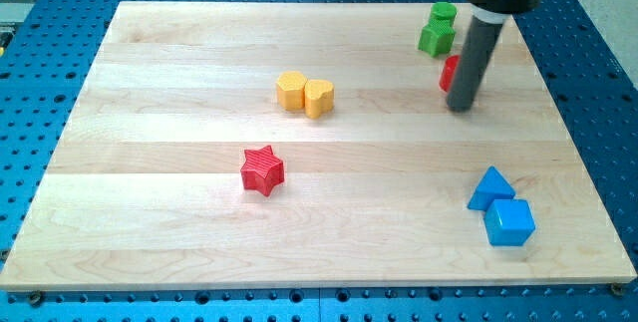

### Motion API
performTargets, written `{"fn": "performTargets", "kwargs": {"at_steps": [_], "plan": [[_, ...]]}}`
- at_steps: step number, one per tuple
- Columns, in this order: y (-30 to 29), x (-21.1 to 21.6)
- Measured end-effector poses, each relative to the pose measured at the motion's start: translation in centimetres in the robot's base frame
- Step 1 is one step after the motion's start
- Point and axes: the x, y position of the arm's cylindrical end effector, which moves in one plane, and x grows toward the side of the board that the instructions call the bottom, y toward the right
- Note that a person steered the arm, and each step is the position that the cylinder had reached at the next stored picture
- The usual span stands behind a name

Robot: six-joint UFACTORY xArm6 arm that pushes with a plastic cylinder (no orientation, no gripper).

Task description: Move the red circle close to the green star

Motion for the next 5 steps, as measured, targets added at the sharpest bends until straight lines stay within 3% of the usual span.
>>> {"fn": "performTargets", "kwargs": {"at_steps": [1, 2, 3, 4, 5], "plan": [[3.9, -2.0], [1.4, -5.1], [1.7, -2.9], [-4.0, -1.4], [-6.0, -1.9]]}}
